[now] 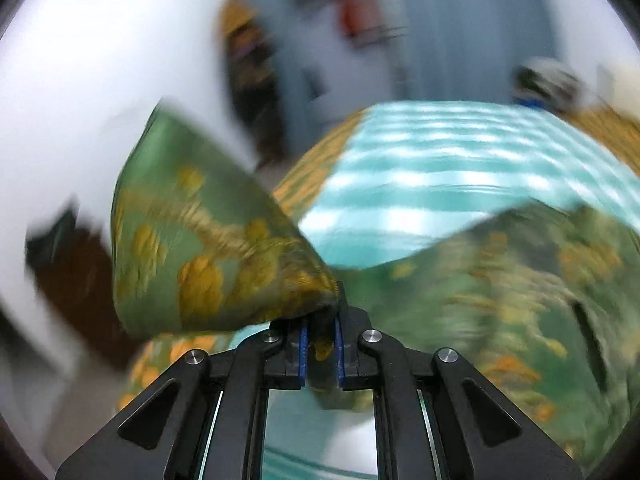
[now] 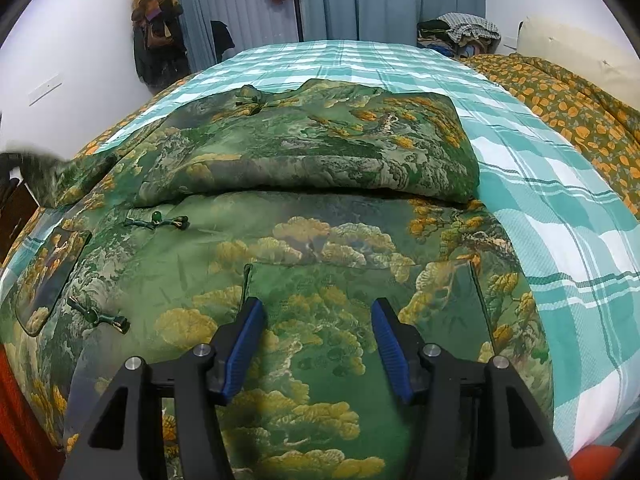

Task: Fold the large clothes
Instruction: 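Grasp the jacket side with the left gripper and fold it over the body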

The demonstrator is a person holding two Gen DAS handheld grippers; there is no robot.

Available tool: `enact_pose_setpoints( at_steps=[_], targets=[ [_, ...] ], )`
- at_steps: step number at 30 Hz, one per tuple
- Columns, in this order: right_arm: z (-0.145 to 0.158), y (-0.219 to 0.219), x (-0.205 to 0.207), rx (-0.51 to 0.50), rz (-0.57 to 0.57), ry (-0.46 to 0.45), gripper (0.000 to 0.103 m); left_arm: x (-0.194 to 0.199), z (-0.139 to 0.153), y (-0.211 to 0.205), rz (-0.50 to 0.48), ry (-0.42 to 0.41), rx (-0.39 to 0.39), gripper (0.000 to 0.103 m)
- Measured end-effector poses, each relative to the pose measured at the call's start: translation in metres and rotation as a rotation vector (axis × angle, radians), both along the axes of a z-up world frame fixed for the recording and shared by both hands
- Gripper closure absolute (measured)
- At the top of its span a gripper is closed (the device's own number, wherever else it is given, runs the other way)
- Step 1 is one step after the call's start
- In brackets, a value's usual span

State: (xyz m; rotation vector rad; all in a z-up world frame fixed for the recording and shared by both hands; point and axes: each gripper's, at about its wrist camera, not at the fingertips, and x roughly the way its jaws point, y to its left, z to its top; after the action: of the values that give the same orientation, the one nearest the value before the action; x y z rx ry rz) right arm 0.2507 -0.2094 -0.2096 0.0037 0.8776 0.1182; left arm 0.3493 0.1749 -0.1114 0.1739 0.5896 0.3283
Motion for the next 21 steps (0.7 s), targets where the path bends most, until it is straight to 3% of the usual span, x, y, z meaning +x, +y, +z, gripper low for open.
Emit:
enact_pose_setpoints(
  at_steps=[4,6,11,12,14,15,16,19,21],
  targets=[
    [0.001,-0.001,-0.001,0.006,0.005,0.0,0.045,-0.003,-0.006,-0.086,-0.208,0.028,0.086,0.095],
    [0.001,-0.002,-0.002,0.007,0.007,0.001,0.045,0.001,-0.019,-0.114,-0.261,0.056,0.121,0.095],
    [0.003,-0.003,-0.005,0.013,0.015,0.001,0.045,0.006,-0.071,-0.173,-0.381,0.218,0.122,0.086],
    [0.004,-0.003,-0.005,0.014,0.018,0.001,0.045,0.005,-0.08,-0.179,-0.39,0.248,0.119,0.081],
    [0.006,-0.004,-0.006,0.012,0.023,0.0,0.045,-0.005,-0.092,-0.185,-0.382,0.299,0.117,0.055],
    [0.007,-0.004,-0.006,0.01,0.022,-0.001,0.045,-0.013,-0.094,-0.187,-0.37,0.305,0.119,0.033],
    [0.01,-0.004,-0.006,0.009,0.022,-0.001,0.045,-0.021,-0.096,-0.185,-0.359,0.298,0.117,0.02],
    [0.025,0.003,0.0,0.025,0.043,-0.015,0.045,-0.04,-0.095,-0.173,-0.356,0.302,0.079,0.015],
    [0.038,0.01,0.009,0.097,0.072,-0.022,0.045,-0.049,-0.095,-0.16,-0.343,0.311,0.036,0.015]
  ],
)
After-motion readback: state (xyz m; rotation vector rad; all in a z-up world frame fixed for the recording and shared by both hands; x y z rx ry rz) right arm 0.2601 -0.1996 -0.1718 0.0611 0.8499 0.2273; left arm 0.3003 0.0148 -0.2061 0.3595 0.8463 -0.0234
